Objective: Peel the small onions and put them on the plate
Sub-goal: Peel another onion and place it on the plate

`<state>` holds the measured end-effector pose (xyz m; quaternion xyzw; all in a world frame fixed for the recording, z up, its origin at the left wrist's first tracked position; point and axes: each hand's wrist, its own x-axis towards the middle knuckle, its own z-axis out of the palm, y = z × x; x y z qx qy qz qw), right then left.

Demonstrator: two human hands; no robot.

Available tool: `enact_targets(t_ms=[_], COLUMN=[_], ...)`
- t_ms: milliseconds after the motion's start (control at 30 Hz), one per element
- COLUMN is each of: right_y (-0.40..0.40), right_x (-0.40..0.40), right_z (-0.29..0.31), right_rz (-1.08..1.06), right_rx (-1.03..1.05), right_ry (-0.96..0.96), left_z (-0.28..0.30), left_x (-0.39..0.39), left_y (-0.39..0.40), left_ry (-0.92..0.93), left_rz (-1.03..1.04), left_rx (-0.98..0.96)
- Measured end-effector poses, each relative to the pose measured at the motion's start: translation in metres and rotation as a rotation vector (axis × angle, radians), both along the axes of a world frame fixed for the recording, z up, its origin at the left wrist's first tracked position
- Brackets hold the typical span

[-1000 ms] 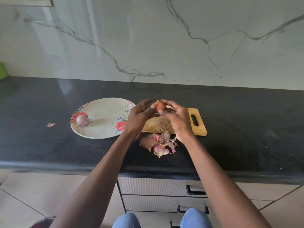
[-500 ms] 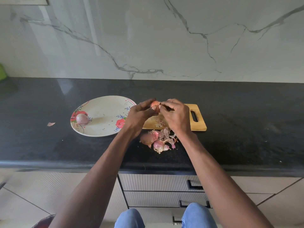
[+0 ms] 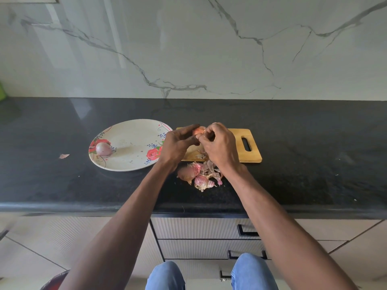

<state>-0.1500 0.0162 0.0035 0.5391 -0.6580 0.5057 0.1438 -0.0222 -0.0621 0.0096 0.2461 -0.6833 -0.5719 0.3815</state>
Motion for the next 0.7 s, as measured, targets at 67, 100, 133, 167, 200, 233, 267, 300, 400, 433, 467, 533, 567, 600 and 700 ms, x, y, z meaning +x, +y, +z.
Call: enact_targets(t_ms=[67, 100, 133, 167, 200, 233, 267, 300, 400, 433, 467, 533, 567, 600, 700], right_y=[0.0007, 0.0011, 0.0009, 0.0011, 0.0011, 0.0022, 0.0029, 0.0038, 0.0022, 0.0019, 0.0015, 0.0022, 0.003, 0.0031, 0.0032], right_x=[0.0009, 0.0011, 0.0014, 0.0021, 0.0026, 0.0034, 0.0036, 0.0036, 0.0001, -0.0002, -0.0006, -0.0005, -0.0005, -0.0008, 0.0009], right_z=[-0.0006, -0.0008, -0.0013, -0.0012, -0.0011, 0.0004, 0.0021, 0.0036, 0.0046, 0.0046, 0.0041, 0.0037, 0.0036, 0.0031, 0.002], right_rz=[-0.012, -0.011, -0.004, 0.012, 0.038, 0.069, 0.096, 0.121, 0.177, 0.182, 0.174, 0.135, 0.117, 0.1, 0.063], right_rx=[0.015, 0.026, 0.037, 0.044, 0.049, 0.056, 0.069, 0.086, 0.109, 0.101, 0.081, 0.017, -0.014, -0.036, -0.084], right_ry=[0.011, 0.007, -0.011, -0.041, -0.089, -0.143, -0.197, -0.245, -0.386, -0.414, -0.418, -0.352, -0.308, -0.272, -0.188], left_z=[0.0011, 0.0018, 0.0025, 0.0027, 0.0026, 0.0028, 0.0036, 0.0043, 0.0078, 0.008, 0.008, 0.0065, 0.0057, 0.0049, 0.0035], left_x=[-0.0001, 0.0002, 0.0005, 0.0007, 0.0009, 0.0011, 0.0012, 0.0015, 0.0017, 0.0019, 0.0017, 0.0011, 0.0013, 0.0013, 0.0009], left_y=[0.0011, 0.0018, 0.0019, 0.0014, 0.0004, -0.0009, -0.0016, -0.0019, -0.0012, -0.0012, -0.0014, -0.0021, -0.0023, -0.0022, -0.0007], left_ry=[0.032, 0.053, 0.07, 0.086, 0.099, 0.116, 0.133, 0.148, 0.18, 0.191, 0.2, 0.209, 0.214, 0.217, 0.209], left_rz=[-0.007, -0.017, -0.03, -0.046, -0.059, -0.071, -0.076, -0.078, -0.074, -0.071, -0.065, -0.049, -0.045, -0.042, -0.023], left_rx=[0.025, 0.044, 0.061, 0.08, 0.105, 0.141, 0.182, 0.217, 0.284, 0.294, 0.298, 0.299, 0.297, 0.288, 0.209])
